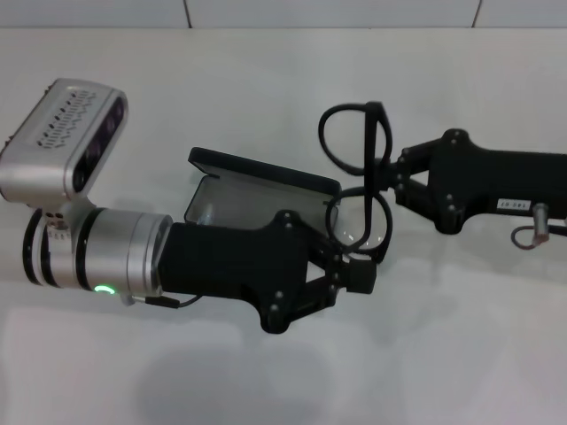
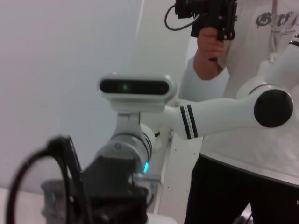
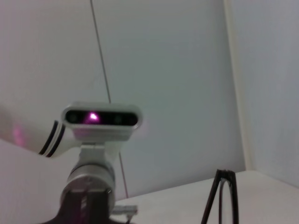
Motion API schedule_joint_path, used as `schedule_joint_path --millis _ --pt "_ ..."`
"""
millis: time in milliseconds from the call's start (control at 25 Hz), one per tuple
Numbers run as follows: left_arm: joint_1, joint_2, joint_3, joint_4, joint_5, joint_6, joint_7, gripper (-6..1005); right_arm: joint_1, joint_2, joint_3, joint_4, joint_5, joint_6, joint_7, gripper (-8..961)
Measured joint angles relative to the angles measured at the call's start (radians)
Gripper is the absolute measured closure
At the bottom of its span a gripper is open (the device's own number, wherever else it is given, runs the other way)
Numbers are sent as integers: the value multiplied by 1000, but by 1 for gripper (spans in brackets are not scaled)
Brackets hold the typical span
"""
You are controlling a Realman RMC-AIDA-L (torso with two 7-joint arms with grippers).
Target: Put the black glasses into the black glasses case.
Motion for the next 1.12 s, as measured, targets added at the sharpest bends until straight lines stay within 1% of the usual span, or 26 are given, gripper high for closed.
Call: schedule_joint_path --millis 240,520,760,1120 --pt "-4 0 -3 -5 -28 -17 -3 1000 6 0 -53 1 2 -2 -1 913" --pt "-11 -2 -3 -11 -31 -31 -4 999 12 0 -120 -10 27 -13 -2 913" --pt "-14 -3 -4 -21 -31 -32 -4 999 12 0 -137 -12 31 -34 -2 914" --pt "-11 -3 -5 -20 -32 -27 -5 1000 9 0 -136 -14 32 -32 -2 912"
